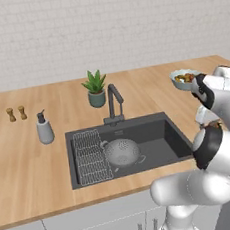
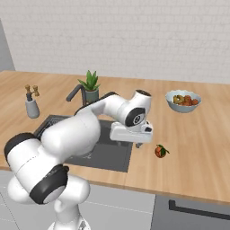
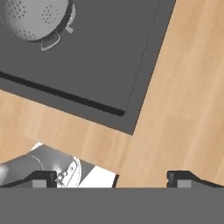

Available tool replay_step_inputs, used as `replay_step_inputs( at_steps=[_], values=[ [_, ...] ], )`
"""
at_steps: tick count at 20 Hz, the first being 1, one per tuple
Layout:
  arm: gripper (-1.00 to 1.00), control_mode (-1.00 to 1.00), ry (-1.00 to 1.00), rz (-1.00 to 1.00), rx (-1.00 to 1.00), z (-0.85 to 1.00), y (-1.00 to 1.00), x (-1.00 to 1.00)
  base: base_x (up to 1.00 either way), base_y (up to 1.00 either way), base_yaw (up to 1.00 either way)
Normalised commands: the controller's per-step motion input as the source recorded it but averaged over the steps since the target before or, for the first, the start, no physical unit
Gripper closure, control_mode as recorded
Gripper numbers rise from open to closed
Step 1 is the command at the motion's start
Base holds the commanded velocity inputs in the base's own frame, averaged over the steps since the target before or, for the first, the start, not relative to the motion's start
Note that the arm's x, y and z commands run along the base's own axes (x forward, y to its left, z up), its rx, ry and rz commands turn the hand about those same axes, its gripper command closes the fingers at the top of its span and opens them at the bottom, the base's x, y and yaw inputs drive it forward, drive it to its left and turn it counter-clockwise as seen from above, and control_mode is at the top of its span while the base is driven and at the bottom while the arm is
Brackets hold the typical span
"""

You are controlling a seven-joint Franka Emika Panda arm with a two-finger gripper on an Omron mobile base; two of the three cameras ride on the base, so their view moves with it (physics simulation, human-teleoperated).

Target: Put the colander in the sink, put the orange in the colander, and turn on the sink faucet and pour water over the colander.

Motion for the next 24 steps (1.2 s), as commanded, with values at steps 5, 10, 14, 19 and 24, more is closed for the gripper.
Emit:
replay_step_inputs(
  at_steps=[5, 10, 14, 19, 24],
  values=[
    [-1.00, -1.00, -0.15, -0.20, -0.04, -0.13, -0.53, 0.00, 0.00, 0.00, 0.00],
    [-1.00, -1.00, -0.20, -0.09, -0.09, -0.24, -0.35, 0.00, 0.00, 0.00, 0.00],
    [-1.00, -1.00, -0.14, -0.06, -0.07, -0.19, -0.25, 0.03, 0.00, 0.00, 0.00],
    [-1.00, -1.00, -0.03, -0.06, -0.01, -0.01, -0.20, 0.20, 0.00, 0.00, 0.00],
    [-1.00, -1.00, 0.00, -0.06, 0.00, -0.03, -0.21, 0.14, 0.00, 0.00, 0.00]
  ],
)
